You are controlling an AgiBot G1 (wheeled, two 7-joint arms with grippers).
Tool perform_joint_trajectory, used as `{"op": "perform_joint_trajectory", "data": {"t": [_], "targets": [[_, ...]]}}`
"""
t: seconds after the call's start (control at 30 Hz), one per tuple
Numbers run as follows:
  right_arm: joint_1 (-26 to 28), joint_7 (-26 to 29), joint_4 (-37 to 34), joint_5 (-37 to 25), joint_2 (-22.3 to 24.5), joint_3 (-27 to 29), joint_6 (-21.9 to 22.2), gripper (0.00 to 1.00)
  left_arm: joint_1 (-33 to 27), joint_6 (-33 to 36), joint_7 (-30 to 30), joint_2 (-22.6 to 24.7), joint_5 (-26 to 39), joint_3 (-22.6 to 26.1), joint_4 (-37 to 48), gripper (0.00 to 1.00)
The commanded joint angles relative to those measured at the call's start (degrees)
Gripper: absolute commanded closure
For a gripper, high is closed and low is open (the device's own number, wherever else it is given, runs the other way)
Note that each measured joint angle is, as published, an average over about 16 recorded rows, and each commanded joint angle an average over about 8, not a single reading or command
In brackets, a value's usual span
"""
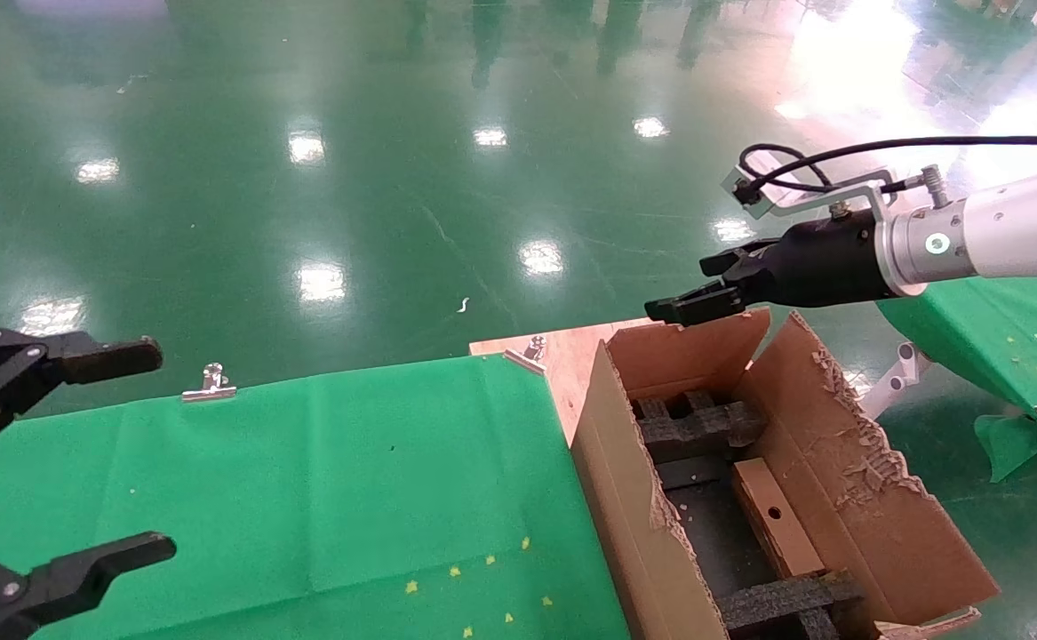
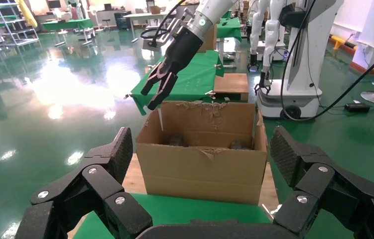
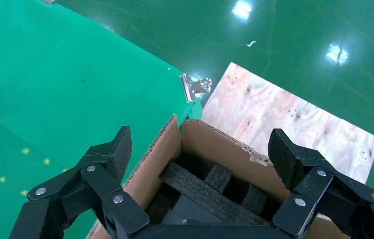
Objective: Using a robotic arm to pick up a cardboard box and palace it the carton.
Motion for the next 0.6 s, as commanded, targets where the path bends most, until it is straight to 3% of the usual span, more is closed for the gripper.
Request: {"op": "perform_joint_trajectory", "data": {"t": [0.03,0.6], "targets": [[-0.17,0.0,-0.32,-0.22,-0.19,0.0,0.16,0.0,0.0,0.0,0.0,0.0,0.0,0.0,0.0,0.0],[-13.83,-6.18,9.26,4.32,0.25,19.17,-6.82,0.0,-0.01,0.0,0.01,0.0,-0.01,0.01,0.01,0.0]]}}
